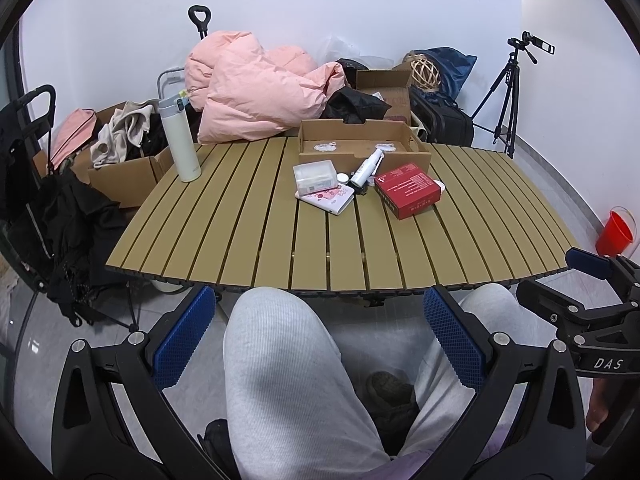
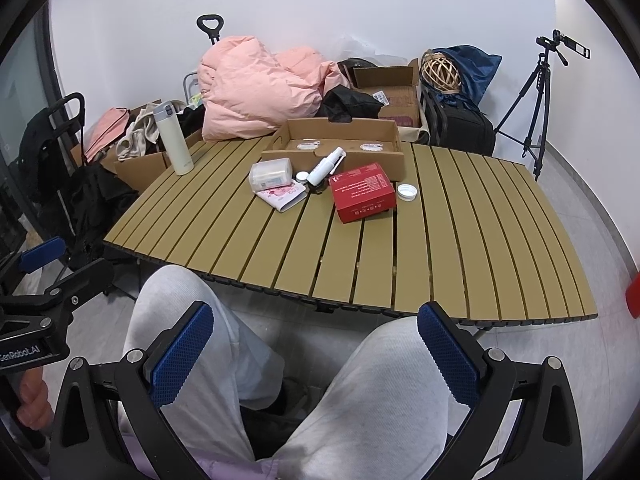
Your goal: Organize objects
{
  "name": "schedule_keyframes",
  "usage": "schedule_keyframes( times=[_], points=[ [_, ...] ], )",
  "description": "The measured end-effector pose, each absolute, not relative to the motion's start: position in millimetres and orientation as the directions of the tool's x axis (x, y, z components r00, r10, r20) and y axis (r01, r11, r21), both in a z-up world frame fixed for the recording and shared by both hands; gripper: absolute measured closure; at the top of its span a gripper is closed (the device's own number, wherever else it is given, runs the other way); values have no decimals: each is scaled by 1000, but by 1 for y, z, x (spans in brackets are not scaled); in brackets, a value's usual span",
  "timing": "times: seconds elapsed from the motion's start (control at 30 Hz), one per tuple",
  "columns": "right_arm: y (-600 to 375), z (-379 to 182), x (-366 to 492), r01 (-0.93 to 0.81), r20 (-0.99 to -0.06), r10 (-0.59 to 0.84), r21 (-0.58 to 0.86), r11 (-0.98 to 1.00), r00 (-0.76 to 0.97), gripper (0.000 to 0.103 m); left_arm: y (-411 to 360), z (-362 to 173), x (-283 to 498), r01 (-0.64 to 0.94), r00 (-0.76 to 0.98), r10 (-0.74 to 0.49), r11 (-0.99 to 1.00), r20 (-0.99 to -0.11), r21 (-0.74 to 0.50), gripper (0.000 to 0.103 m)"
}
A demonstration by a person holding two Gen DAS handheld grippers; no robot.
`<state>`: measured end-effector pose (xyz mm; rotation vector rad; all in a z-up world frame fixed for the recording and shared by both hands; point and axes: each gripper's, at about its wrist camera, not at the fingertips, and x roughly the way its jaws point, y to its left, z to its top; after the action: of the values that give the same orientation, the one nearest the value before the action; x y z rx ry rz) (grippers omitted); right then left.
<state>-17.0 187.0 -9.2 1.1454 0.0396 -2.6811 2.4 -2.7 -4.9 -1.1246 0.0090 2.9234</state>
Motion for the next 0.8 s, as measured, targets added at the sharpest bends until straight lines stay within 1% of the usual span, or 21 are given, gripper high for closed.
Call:
schedule_keyframes(
  times=[0.47,0.57,0.6,0.67,0.77,0.8],
  points=[
    [188,-13,-19,216,-711,-209,82,-973,-671,0,-5,-13,-3,-15,-731,15,-1000,-683,-5,0],
    [187,-14,-20,220,-704,-213,83,-972,-677,0,-7,-15,-7,-46,-733,61,-998,-677,-40,0],
    [186,-15,-22,227,-702,-223,90,-970,-676,0,-9,-17,-9,-65,-736,99,-995,-670,-75,0],
    [185,-20,-25,264,-685,-286,141,-954,-670,0,-13,-20,-13,-59,-738,112,-993,-665,-102,0],
    [183,-35,-33,289,-670,-333,181,-940,-664,0,-15,-30,-21,-39,-745,95,-994,-660,-99,0],
    [182,-39,-35,290,-665,-335,182,-939,-668,0,-14,-36,-27,-49,-737,90,-996,-670,-79,0]
  ],
)
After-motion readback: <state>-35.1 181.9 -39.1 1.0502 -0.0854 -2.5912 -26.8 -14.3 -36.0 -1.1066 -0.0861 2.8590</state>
